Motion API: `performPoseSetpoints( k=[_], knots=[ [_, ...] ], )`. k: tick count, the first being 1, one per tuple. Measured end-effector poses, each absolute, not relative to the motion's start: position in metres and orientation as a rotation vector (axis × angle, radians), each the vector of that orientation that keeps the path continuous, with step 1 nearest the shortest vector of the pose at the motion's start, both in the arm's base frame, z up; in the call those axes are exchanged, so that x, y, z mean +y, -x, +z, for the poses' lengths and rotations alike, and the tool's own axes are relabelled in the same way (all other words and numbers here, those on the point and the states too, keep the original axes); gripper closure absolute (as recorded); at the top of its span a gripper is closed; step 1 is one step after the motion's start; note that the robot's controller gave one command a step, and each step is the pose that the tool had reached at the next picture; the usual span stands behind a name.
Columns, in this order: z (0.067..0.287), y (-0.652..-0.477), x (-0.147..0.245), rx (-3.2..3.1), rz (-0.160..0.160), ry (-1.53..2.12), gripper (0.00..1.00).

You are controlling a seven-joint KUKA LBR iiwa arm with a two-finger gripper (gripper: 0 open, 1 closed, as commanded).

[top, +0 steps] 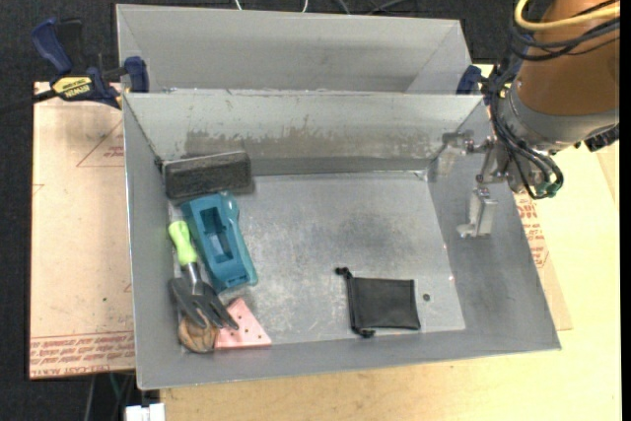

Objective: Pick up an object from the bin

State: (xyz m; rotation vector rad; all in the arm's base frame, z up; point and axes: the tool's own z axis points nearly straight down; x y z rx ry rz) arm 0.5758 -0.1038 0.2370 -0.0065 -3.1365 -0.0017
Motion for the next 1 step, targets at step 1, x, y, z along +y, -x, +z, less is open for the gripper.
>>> performPoseSetpoints(
  k=[1],
  knots=[
    [0.2419,-0.5768,-0.1031,-3.144,0.0,0.002,0.0]
  ],
)
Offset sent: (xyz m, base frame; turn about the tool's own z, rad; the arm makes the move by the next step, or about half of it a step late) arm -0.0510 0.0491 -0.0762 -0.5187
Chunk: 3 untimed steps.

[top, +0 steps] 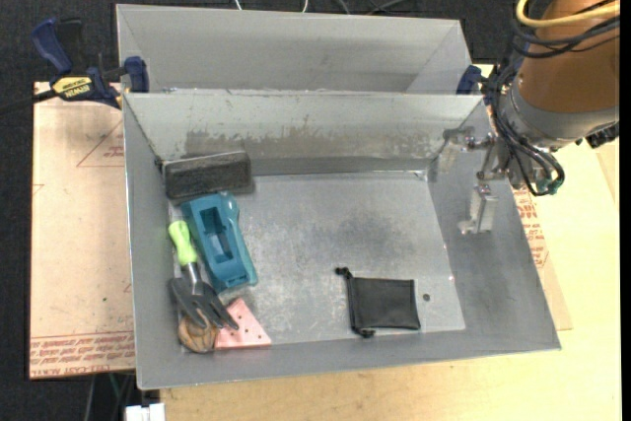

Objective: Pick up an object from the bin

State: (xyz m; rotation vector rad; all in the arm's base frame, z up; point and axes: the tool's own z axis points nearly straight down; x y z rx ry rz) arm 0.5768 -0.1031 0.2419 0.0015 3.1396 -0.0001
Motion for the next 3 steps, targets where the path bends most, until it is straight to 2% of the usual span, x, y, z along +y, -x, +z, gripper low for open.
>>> performPoseSetpoints(
  k=[1,2,3],
  knots=[
    [0.201,-0.551,-0.078,3.107,-0.001,0.42,0.0],
    [0.158,-0.521,-0.07,3.067,-0.001,0.659,0.0],
    [0.119,-0.506,-0.048,3.128,0.001,0.265,0.0]
  ],
)
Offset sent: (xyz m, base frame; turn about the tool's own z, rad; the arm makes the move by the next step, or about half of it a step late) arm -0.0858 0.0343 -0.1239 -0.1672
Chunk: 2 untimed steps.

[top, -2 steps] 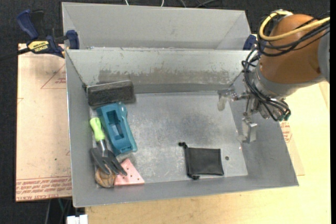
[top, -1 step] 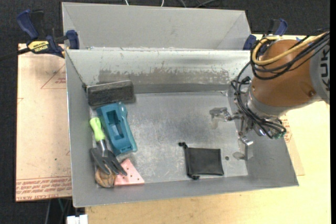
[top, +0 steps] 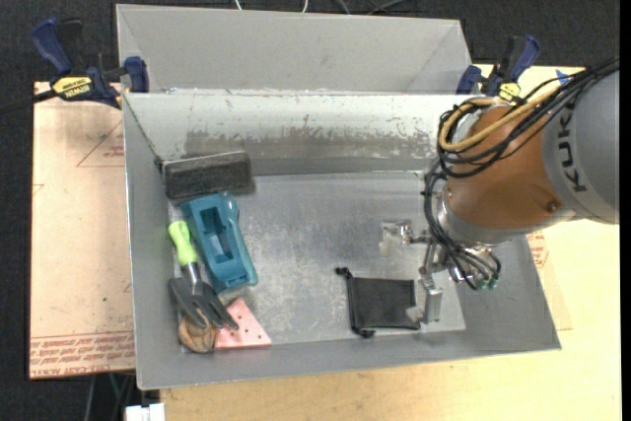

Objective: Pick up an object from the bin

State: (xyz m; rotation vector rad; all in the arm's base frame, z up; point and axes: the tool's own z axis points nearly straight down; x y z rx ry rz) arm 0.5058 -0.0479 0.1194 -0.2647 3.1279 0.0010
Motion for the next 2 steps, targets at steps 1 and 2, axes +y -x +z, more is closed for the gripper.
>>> performPoseSetpoints(
  k=[1,2],
  knots=[
    [0.073,-0.487,-0.025,3.077,-0.007,0.447,0.0],
    [0.071,-0.503,-0.019,3.121,0.002,-0.253,1.0]
  ],
)
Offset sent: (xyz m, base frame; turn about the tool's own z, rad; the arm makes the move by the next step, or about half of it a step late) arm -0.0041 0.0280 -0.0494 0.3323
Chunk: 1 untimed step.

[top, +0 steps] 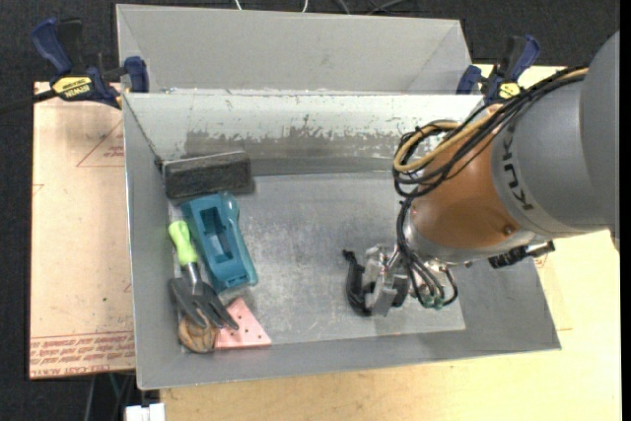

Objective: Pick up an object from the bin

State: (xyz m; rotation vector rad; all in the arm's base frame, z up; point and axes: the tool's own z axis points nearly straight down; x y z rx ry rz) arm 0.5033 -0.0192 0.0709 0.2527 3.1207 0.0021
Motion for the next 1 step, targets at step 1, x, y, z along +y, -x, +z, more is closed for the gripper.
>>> performPoseSetpoints(
  k=[1],
  knots=[
    [0.071,-0.5034,-0.0192,3.121,0.002,-0.252,1.0]
  ],
)
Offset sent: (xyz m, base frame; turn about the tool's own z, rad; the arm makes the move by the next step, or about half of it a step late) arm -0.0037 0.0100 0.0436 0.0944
